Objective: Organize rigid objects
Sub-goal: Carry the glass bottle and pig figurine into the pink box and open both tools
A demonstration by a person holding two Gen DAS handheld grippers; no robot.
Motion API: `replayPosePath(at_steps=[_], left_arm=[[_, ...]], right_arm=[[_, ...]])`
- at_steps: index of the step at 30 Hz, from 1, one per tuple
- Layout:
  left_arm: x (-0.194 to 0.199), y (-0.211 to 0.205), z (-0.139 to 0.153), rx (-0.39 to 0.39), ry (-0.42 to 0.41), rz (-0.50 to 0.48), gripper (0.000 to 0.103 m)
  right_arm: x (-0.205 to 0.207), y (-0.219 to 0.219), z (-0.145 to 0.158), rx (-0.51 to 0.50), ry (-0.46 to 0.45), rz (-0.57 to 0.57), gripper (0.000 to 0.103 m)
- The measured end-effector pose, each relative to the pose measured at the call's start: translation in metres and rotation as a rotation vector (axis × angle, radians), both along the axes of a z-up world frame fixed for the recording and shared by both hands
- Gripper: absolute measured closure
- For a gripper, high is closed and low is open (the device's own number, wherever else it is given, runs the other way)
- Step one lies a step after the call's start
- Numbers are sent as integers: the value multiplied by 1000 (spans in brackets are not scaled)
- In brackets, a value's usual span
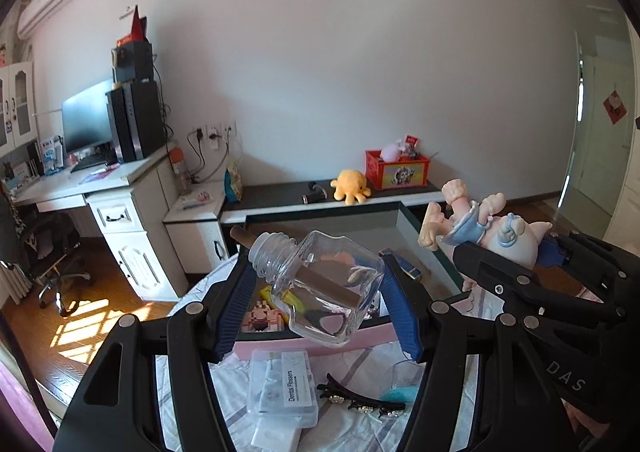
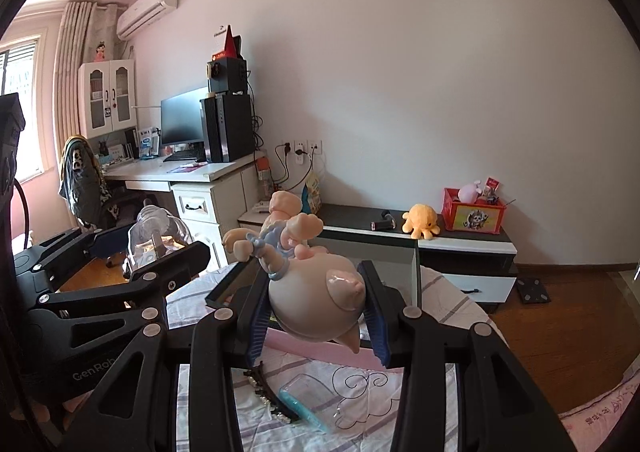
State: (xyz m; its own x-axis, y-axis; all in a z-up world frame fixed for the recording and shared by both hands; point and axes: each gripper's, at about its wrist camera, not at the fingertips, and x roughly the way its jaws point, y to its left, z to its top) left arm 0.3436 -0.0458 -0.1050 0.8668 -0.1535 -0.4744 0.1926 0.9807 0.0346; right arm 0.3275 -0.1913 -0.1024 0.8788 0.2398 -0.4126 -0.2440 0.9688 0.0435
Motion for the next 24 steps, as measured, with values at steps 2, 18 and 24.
replayPosePath(at_steps=[2, 18, 24], left_arm=[[27, -7, -17, 16, 45, -3, 39], [113, -28, -83, 45, 250, 10, 29], [74, -10, -53, 7, 168, 48, 13]], right_arm=[[24, -4, -17, -2, 41, -7, 60], [112, -33, -94, 20, 218, -54, 59], [86, -34, -70, 57, 182, -64, 38]])
